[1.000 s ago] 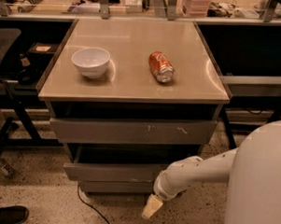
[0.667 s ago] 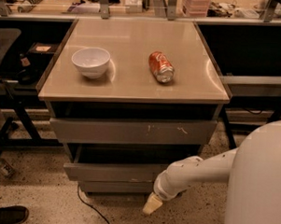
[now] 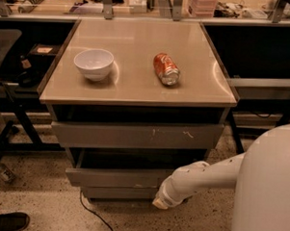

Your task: Close middle drawer

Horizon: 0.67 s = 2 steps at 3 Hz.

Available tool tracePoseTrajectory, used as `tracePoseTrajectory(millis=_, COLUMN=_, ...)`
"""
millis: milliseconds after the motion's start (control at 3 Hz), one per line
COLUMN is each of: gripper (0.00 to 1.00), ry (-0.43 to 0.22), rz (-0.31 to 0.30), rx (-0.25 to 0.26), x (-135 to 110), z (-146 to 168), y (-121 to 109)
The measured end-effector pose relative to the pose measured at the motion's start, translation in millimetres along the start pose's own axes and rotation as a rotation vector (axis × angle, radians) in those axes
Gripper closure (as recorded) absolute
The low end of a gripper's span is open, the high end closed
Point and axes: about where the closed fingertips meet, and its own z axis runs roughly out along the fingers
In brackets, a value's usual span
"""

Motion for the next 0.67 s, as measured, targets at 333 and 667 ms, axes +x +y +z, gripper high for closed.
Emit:
tracePoseTrajectory(millis=333, gripper=0.88, ry=0.0, rz=0.0, rx=0.0, x=0.0, z=0.0, y=0.0)
tracePoseTrajectory(millis=667, gripper=1.0, ry=0.0, rz=0.0, rx=0.0, x=0.0, z=0.1, y=0.0)
